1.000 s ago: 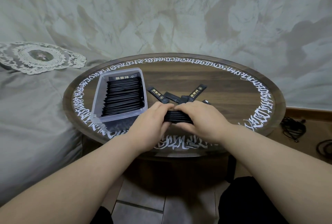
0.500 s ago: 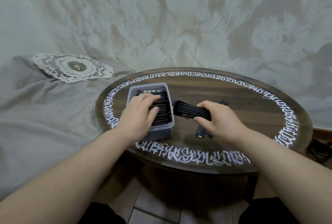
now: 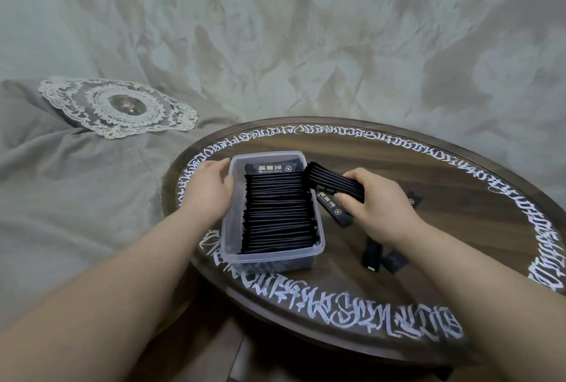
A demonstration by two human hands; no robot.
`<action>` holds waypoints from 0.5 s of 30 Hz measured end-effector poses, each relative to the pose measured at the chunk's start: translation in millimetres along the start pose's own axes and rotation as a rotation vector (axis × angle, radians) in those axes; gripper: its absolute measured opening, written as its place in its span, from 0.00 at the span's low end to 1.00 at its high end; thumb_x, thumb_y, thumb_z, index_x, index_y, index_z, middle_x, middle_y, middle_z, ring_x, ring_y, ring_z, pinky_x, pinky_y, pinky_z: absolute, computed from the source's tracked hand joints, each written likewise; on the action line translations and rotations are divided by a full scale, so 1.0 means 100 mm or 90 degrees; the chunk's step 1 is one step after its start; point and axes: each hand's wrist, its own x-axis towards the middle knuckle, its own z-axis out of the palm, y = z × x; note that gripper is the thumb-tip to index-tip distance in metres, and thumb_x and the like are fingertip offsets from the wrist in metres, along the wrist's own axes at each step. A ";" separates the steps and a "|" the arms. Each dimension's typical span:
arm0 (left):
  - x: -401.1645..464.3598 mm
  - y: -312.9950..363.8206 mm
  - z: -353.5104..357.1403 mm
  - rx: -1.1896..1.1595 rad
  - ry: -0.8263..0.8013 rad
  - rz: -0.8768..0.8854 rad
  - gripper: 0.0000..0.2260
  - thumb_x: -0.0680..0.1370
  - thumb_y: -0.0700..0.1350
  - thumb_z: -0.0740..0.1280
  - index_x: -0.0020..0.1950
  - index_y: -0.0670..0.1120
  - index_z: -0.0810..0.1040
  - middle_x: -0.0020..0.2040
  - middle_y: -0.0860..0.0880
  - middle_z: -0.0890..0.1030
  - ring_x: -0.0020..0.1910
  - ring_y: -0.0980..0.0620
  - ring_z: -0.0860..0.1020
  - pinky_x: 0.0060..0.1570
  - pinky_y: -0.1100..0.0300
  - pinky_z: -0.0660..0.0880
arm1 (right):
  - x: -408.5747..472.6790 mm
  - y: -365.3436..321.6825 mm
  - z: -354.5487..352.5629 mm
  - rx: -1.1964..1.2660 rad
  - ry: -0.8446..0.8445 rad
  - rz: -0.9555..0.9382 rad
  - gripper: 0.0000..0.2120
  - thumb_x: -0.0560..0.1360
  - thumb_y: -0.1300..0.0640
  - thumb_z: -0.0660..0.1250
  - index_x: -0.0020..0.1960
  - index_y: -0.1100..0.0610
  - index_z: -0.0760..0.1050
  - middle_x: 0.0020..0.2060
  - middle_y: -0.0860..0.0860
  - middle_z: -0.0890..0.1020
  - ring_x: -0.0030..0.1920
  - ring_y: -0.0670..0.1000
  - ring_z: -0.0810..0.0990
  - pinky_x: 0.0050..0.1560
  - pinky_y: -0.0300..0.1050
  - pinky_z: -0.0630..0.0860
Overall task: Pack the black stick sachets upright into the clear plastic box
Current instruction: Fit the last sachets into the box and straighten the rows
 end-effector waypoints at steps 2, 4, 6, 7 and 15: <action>0.06 -0.03 0.03 -0.011 -0.015 -0.009 0.14 0.80 0.44 0.61 0.63 0.48 0.78 0.52 0.43 0.83 0.54 0.44 0.79 0.52 0.55 0.73 | 0.10 0.01 0.03 -0.007 0.005 0.009 0.12 0.75 0.51 0.68 0.57 0.51 0.74 0.44 0.45 0.79 0.50 0.51 0.77 0.44 0.42 0.67; 0.07 -0.04 0.04 -0.010 -0.020 -0.003 0.12 0.79 0.43 0.62 0.59 0.51 0.81 0.44 0.45 0.85 0.46 0.44 0.81 0.45 0.55 0.75 | 0.18 0.01 0.06 -0.007 0.010 0.011 0.11 0.75 0.51 0.68 0.56 0.51 0.74 0.43 0.45 0.79 0.49 0.51 0.77 0.44 0.42 0.67; 0.06 -0.04 0.05 0.002 -0.005 0.010 0.13 0.78 0.42 0.62 0.57 0.51 0.82 0.43 0.45 0.85 0.44 0.44 0.80 0.43 0.55 0.75 | 0.24 0.01 0.09 0.001 0.013 0.011 0.11 0.75 0.51 0.68 0.56 0.51 0.75 0.43 0.46 0.80 0.48 0.51 0.77 0.45 0.43 0.69; 0.04 -0.04 0.06 0.002 0.001 0.013 0.13 0.78 0.42 0.62 0.57 0.51 0.82 0.44 0.45 0.84 0.44 0.44 0.80 0.44 0.55 0.75 | 0.25 0.01 0.10 0.005 0.012 0.012 0.11 0.75 0.51 0.68 0.56 0.51 0.74 0.43 0.46 0.80 0.47 0.51 0.77 0.45 0.43 0.69; -0.24 0.07 0.21 0.002 0.020 0.007 0.17 0.77 0.43 0.63 0.66 0.47 0.74 0.60 0.47 0.74 0.57 0.48 0.75 0.55 0.58 0.68 | 0.34 0.04 0.14 0.035 0.029 0.023 0.11 0.75 0.50 0.67 0.56 0.51 0.74 0.41 0.45 0.79 0.44 0.49 0.77 0.42 0.43 0.69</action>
